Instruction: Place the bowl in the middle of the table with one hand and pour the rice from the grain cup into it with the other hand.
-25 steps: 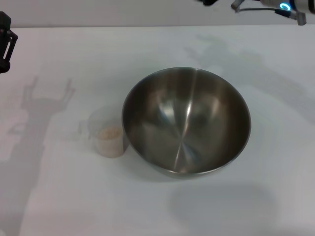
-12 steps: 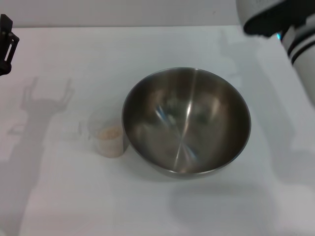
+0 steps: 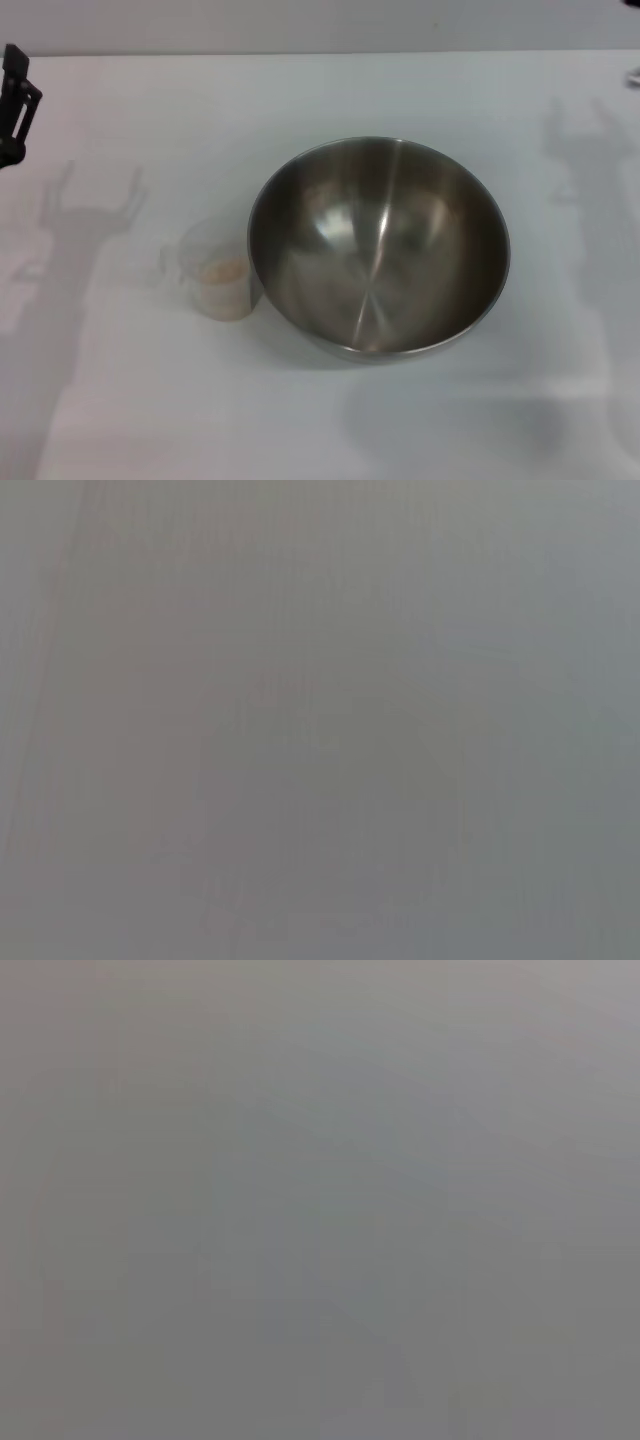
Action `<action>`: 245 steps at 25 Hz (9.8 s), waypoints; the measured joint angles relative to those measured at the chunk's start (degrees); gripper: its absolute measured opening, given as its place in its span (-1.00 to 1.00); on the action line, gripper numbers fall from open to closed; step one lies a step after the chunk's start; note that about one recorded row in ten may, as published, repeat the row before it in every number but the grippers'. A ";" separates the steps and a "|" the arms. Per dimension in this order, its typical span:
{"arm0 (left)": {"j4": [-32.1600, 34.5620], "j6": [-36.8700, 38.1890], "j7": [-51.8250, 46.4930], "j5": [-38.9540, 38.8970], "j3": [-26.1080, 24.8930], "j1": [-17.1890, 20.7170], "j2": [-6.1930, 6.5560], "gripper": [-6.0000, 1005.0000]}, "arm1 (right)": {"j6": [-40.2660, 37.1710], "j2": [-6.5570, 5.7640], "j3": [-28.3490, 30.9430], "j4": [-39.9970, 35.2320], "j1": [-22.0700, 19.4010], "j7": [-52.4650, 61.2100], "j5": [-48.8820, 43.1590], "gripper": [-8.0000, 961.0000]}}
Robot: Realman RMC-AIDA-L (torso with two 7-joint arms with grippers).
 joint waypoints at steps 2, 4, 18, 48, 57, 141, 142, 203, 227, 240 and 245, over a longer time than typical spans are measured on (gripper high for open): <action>-0.05 0.00 0.05 -0.02 1.07 1.20 0.01 0.66 | -1.72 -0.15 1.18 9.29 0.35 17.27 -0.01 0.01; -0.03 0.00 0.11 0.01 1.51 1.69 0.00 0.66 | -1.83 -0.18 1.51 11.90 0.49 21.34 -0.09 0.01; -0.46 -2.00 0.61 -0.35 13.34 8.99 -0.09 0.62 | 0.92 -0.75 1.61 23.15 3.83 27.00 0.19 0.01; -1.92 -12.24 0.79 -0.31 21.87 10.16 -0.09 0.55 | 5.80 -1.47 1.49 24.59 7.90 26.79 -0.13 0.01; -1.65 -15.95 0.78 -0.38 20.97 8.57 -0.08 0.53 | 5.81 -1.47 1.48 24.59 7.99 26.78 -0.13 0.01; -3.19 -7.93 76.38 14.17 13.15 -9.09 -0.16 -0.94 | 4.45 -1.48 1.57 24.76 10.06 26.04 -0.12 0.01; -3.19 -8.38 83.08 16.63 13.17 -9.34 -0.17 -0.94 | 4.44 -1.47 1.57 24.77 10.03 26.03 -0.12 0.01; -6.97 -35.26 8.68 -6.18 -0.53 -3.84 -0.02 -0.93 | 3.82 -1.11 1.13 24.50 10.33 25.10 -0.14 0.01; -5.76 -37.21 4.05 -4.50 0.75 -2.59 0.54 -0.33 | 3.83 -1.21 1.24 24.58 10.60 25.21 -0.12 0.01; -5.68 -14.65 -2.09 1.29 3.42 4.19 0.18 0.41 | 6.26 -0.53 0.87 24.76 10.12 24.77 -4.58 0.01; -5.68 -12.90 -2.07 1.14 3.93 3.04 0.09 0.61 | 6.89 -0.43 0.87 24.12 9.82 26.62 -7.53 0.01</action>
